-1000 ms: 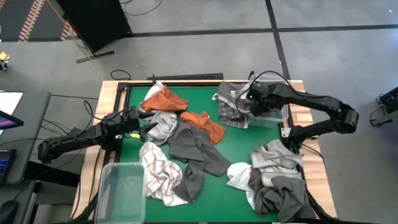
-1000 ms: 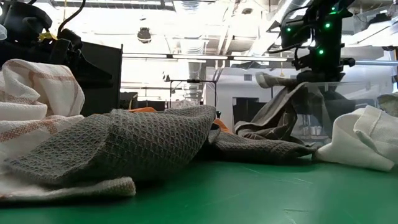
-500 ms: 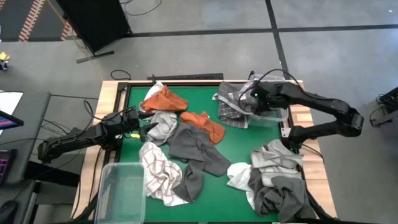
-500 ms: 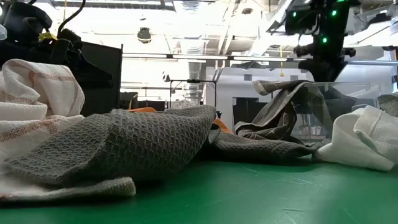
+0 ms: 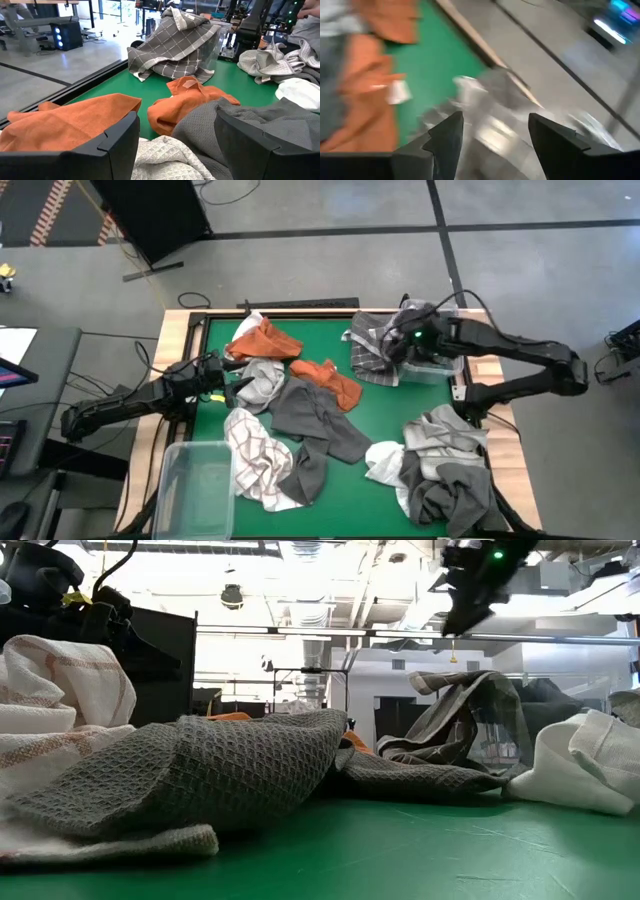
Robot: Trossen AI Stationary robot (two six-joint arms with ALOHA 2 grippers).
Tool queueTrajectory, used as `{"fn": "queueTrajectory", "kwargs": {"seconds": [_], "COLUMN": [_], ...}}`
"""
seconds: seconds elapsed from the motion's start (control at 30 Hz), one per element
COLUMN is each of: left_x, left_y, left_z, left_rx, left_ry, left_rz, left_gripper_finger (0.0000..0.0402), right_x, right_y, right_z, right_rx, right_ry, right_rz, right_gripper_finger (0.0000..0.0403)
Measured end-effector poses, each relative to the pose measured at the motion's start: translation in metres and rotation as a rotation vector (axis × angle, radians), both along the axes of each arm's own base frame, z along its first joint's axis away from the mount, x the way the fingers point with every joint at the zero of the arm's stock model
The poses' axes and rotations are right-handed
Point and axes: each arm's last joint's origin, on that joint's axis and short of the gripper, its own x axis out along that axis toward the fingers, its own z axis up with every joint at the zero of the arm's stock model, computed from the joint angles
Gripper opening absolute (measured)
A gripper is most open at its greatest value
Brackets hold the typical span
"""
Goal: Sort towels by color in basket
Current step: Put the dark gray striped microfiber towel into the top transparent bin
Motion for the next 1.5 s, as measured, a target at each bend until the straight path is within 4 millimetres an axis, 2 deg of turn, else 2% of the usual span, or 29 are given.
{"fn": "queueTrajectory", "kwargs": {"seconds": [0.1,0.2,0.43,0.67,0.8,1.03,1.17,1.3,1.4,1.5], "left_x": [0.000,0.000,0.000,0.000,0.000,0.000,0.000,0.000,0.000,0.000], "left_y": [0.000,0.000,0.000,0.000,0.000,0.000,0.000,0.000,0.000,0.000], "left_z": [0.000,0.000,0.000,0.000,0.000,0.000,0.000,0.000,0.000,0.000], "left_rx": [0.000,0.000,0.000,0.000,0.000,0.000,0.000,0.000,0.000,0.000], "left_ry": [0.000,0.000,0.000,0.000,0.000,0.000,0.000,0.000,0.000,0.000], "left_rz": [0.000,0.000,0.000,0.000,0.000,0.000,0.000,0.000,0.000,0.000], "left_gripper_finger": [0.0245,0.0245,0.0245,0.0245,0.0245,0.0245,0.0245,0.0245,0.0245,0.0245], "right_x": [0.028,0.051,0.085,0.099,0.099,0.095,0.094,0.096,0.097,0.096], "right_y": [0.003,0.002,-0.009,-0.019,-0.034,-0.062,-0.068,-0.067,-0.062,-0.053], "right_z": [-0.015,-0.037,-0.090,-0.136,-0.157,-0.183,-0.197,-0.199,-0.190,-0.178], "right_rx": [0.014,0.010,0.014,0.056,0.097,0.244,0.320,0.330,0.315,0.324], "right_ry": [0.048,0.143,0.351,0.528,0.589,0.584,0.577,0.563,0.545,0.507], "right_rz": [0.157,0.234,0.311,0.343,0.307,0.252,0.227,0.219,0.232,0.236], "right_gripper_finger": [0.0255,0.0256,0.0256,0.0256,0.0256,0.0252,0.0208,0.0106,0.0026,0.0023]}}
